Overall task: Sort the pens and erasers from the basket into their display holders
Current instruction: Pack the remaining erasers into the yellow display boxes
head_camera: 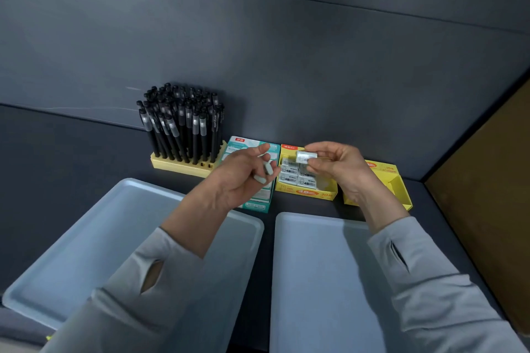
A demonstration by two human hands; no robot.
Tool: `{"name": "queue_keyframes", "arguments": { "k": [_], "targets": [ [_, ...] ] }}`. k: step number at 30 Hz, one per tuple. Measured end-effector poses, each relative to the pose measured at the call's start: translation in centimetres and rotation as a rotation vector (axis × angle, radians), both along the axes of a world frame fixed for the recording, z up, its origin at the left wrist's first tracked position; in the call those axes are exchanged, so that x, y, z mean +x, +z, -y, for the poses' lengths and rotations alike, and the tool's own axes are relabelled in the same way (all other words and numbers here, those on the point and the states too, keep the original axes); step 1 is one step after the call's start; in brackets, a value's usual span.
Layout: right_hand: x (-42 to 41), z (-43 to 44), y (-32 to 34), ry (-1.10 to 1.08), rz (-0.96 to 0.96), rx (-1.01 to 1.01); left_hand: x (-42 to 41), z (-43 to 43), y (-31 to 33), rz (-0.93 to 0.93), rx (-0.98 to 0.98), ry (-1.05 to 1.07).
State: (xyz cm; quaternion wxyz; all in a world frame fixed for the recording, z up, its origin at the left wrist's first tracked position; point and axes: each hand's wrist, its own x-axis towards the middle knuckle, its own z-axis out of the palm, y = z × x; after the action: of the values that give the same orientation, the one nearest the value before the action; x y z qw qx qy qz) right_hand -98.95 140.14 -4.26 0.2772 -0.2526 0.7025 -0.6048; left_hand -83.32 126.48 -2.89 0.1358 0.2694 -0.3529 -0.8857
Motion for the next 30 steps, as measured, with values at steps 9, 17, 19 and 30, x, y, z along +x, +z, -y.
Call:
{"name": "queue_keyframes", "arguments": {
  "k": [9,17,19,30],
  "targets": [
    [-1.4,0.8,-1.0,-0.098,-0.242,0.198,0.2,0.1,-1.4,0.007,-0.028,0.097],
    [0.0,3.3,-2.6,-0.082,-0.728,0.365,0.6,0.7,-1.2,0.086,-0.368,0.064],
    [0.1,3.4,-2.9,-0.080,-0.848,0.383,0.8,0.8,-1.2,0.094,-0.408,0.059],
    [2.8,3.8,1.3,0.061,-0.193,0.046,-0.1,-0.1,-1.8,0.154,-0.603,0.046]
  ]
}}
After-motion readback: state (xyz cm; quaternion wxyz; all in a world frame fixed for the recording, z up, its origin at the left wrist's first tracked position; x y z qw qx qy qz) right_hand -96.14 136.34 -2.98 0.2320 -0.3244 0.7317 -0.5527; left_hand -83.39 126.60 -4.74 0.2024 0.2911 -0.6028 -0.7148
